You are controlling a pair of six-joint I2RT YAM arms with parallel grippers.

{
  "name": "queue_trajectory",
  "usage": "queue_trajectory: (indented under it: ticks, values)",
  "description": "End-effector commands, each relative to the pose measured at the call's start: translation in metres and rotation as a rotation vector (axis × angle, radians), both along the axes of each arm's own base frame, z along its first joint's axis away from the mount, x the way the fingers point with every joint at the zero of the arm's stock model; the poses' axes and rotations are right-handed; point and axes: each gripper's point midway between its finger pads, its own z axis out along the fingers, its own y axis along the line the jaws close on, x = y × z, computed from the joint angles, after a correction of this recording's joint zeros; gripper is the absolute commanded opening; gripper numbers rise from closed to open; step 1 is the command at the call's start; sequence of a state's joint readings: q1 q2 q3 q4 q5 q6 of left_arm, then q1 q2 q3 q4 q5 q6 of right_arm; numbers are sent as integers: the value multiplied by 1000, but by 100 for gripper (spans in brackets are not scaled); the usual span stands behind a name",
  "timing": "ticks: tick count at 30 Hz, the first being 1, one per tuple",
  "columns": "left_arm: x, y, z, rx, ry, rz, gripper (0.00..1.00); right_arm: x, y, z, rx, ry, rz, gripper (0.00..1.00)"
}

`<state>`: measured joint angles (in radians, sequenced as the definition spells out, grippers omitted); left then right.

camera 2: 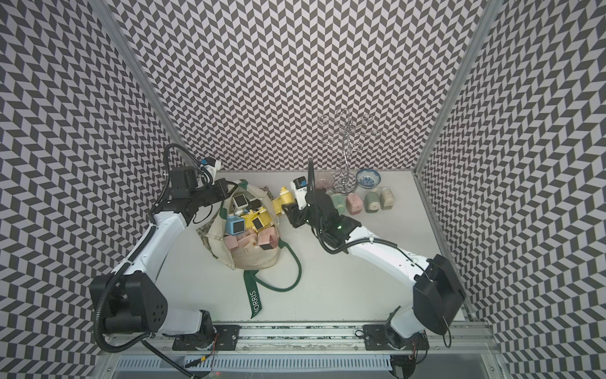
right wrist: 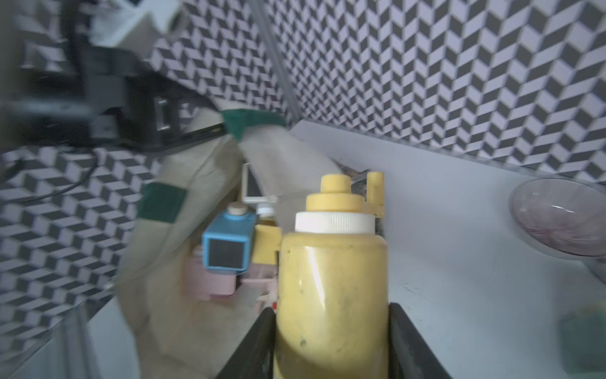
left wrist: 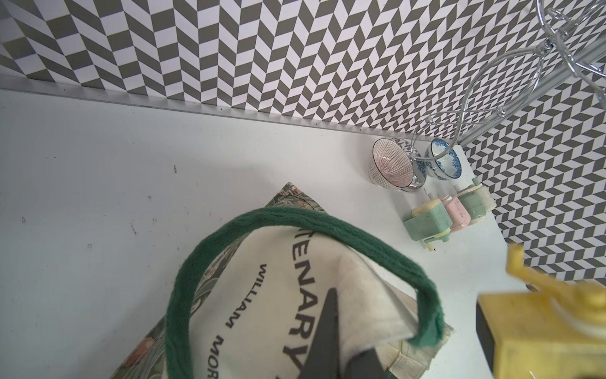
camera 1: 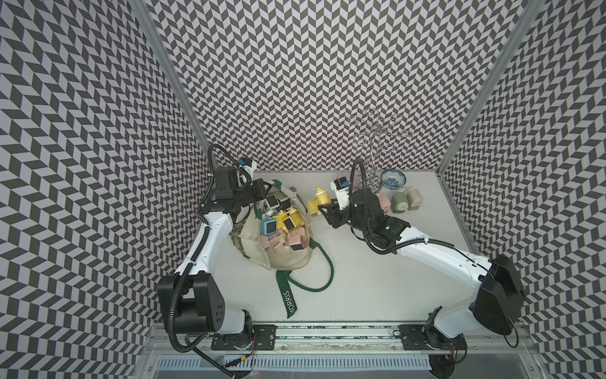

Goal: Take out the pencil sharpeners from the tote bags
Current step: Pick up the pencil sharpener from the canvas bag, then place the pencil sharpener at the center of the board.

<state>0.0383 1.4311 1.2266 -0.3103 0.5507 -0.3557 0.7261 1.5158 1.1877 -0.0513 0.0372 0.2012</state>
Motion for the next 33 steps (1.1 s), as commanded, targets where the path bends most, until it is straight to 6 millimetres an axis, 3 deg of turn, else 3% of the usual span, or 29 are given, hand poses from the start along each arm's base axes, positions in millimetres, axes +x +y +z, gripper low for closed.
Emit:
queue_trajectory:
  ticks: [1, 5, 10, 14, 25, 33]
  values:
    - [-5, -2, 37, 4, -119, -20, 0, 46, -36, -6, -48, -9, -183, 33]
    - [-5, -2, 38, 5, -120, -19, 0, 88, -67, -52, -174, 75, -332, 33]
    - [-5, -1, 39, 10, -122, -14, 0, 115, -79, -103, -309, 167, -388, 33]
    - [-5, 0, 38, 11, -122, -11, 0, 134, -85, -133, -354, 229, -400, 33]
    - [-5, 0, 38, 12, -120, -11, 0, 148, -117, -167, -425, 306, -472, 33]
    - [-4, 0, 37, 9, -117, -11, 0, 145, -115, -180, -427, 344, -455, 37]
